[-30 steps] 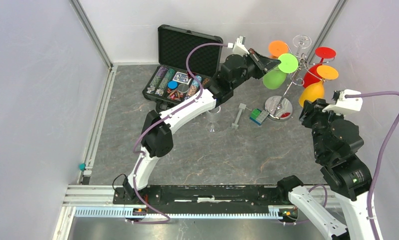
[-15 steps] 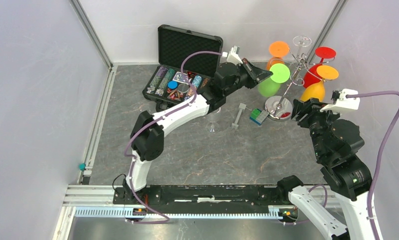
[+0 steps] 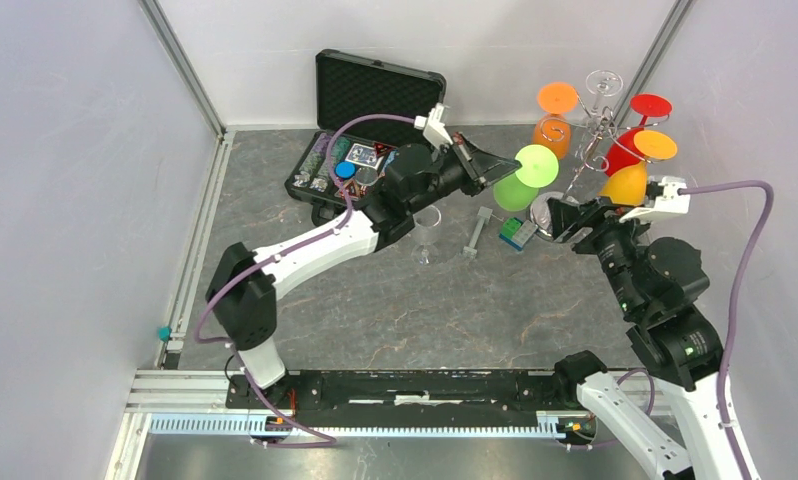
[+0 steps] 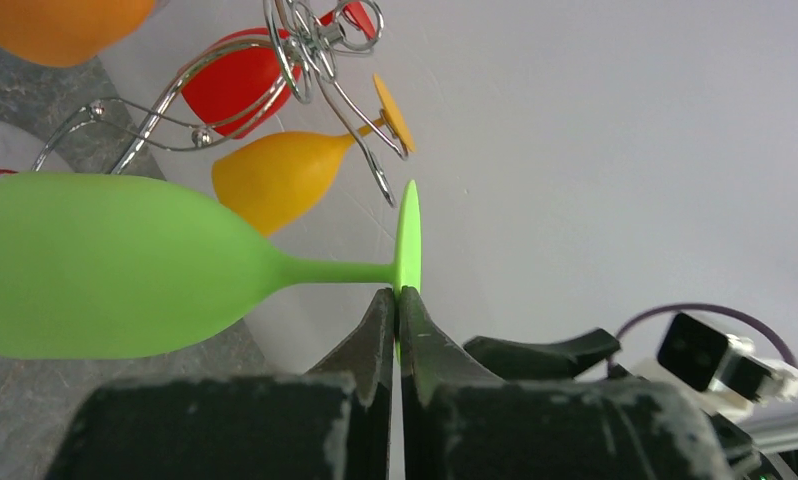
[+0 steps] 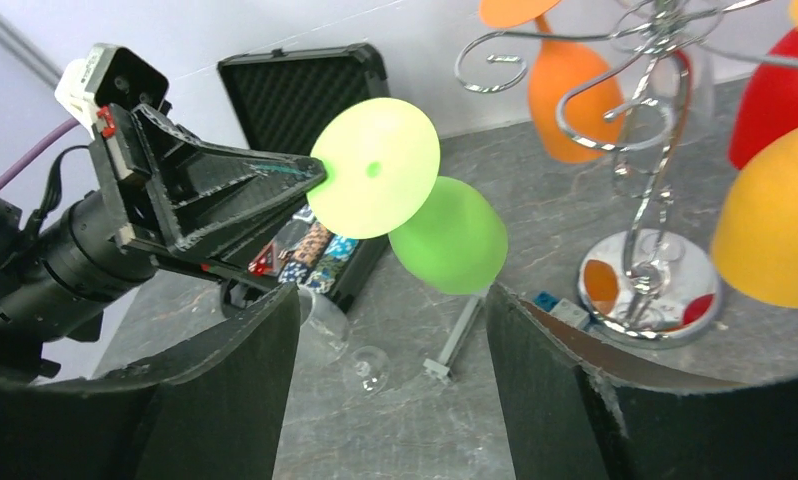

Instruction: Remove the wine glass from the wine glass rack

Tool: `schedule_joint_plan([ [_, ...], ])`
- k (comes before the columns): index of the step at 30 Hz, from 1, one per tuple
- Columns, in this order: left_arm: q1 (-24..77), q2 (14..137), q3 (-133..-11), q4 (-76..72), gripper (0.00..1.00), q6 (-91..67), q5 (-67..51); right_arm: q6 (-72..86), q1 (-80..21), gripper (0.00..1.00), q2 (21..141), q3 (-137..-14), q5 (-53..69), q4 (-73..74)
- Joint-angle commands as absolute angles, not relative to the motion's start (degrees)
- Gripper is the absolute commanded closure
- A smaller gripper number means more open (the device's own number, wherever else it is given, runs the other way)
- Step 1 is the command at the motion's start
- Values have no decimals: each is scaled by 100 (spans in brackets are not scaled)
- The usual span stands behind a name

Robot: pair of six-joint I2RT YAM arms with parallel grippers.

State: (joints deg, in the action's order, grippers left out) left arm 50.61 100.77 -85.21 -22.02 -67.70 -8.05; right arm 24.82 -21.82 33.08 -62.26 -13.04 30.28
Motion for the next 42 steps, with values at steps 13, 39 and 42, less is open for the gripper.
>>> schedule_joint_plan([
  [13, 3739, 7424, -5884, -4778, 98, -8957, -2055, 4560, -2171, 12, 2743, -4219, 394, 46],
  [39, 3560, 6668, -5707, -6974, 98, -11360, -2222, 6325, -2179, 18, 4089, -3773, 2869, -5759],
  [42, 3569, 6676, -5747, -6986, 98, -11351, -2250, 6546, -2188, 30, 4523, -4082, 3223, -6087],
])
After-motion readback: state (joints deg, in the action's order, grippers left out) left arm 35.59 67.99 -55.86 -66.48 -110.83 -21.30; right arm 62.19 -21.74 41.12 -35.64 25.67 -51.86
